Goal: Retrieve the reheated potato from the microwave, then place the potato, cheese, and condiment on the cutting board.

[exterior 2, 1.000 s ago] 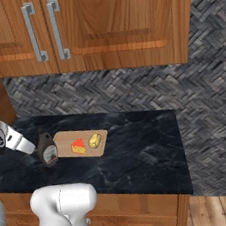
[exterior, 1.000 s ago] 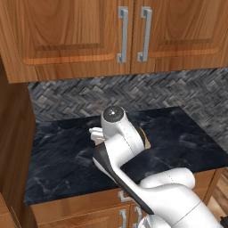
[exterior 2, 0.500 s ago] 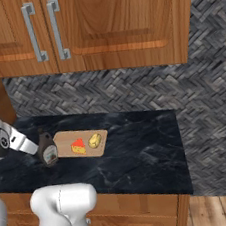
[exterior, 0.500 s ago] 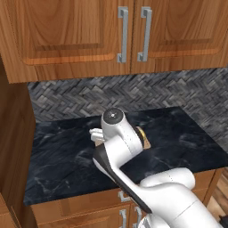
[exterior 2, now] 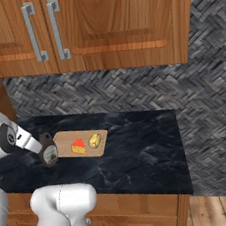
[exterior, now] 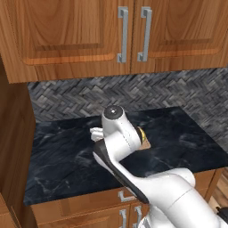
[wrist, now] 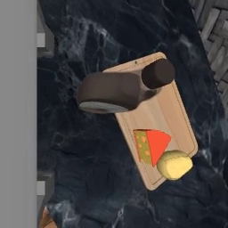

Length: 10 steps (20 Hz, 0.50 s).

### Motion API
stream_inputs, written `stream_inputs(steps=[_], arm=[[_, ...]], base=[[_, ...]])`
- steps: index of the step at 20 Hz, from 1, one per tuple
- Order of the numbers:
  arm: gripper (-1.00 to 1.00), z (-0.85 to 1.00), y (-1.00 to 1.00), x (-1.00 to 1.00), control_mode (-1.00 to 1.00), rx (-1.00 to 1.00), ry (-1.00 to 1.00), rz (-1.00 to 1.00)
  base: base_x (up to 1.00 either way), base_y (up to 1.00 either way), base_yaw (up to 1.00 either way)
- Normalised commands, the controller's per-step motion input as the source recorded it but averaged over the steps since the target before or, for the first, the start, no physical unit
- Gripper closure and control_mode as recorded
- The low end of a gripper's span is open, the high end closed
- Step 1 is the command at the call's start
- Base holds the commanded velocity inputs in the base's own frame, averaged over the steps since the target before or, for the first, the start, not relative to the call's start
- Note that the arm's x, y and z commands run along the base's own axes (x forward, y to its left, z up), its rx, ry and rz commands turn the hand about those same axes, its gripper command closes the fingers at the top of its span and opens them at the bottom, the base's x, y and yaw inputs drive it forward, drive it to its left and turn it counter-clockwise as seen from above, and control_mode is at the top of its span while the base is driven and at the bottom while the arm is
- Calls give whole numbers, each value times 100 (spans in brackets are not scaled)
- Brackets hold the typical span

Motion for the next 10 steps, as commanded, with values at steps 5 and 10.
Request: stream_inputs(steps=[5, 10], arm=[[-100, -11, 5, 13, -100, 3, 12, 0], [-100, -13, 4, 4, -100, 0, 1, 0]], base=[[0, 0, 0], [0, 0, 0]])
